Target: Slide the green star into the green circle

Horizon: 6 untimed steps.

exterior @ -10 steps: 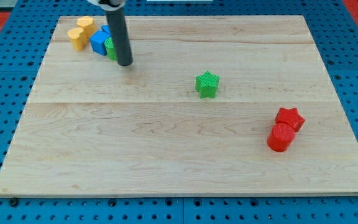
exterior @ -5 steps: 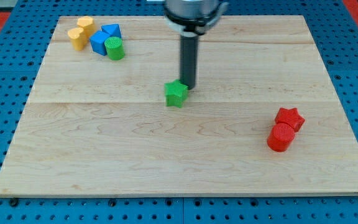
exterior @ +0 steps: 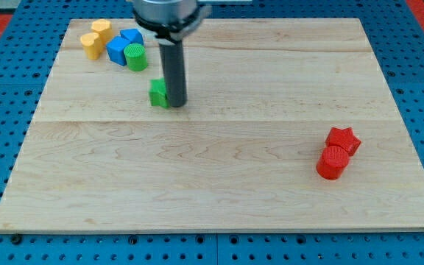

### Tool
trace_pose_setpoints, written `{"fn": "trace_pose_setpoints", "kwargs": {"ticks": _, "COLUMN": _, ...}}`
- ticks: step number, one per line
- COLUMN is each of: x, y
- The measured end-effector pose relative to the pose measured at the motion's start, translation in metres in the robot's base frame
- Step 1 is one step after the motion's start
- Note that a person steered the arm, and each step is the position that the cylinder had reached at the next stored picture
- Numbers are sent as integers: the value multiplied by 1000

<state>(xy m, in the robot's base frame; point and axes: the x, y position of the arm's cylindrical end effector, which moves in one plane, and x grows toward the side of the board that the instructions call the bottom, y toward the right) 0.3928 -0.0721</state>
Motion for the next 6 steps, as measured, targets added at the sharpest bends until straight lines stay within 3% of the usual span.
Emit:
{"fn": "trace_pose_setpoints", "kwargs": {"ticks": 2, "x": -9, "y": -12}}
{"fn": "trace_pose_setpoints", "kwargs": {"ticks": 3, "x": 7, "y": -15}}
{"fn": "trace_pose_setpoints", "kwargs": {"ticks": 4, "x": 5, "y": -59}}
{"fn": "trace_pose_setpoints", "kwargs": {"ticks": 6, "x": -24, "y": -32}}
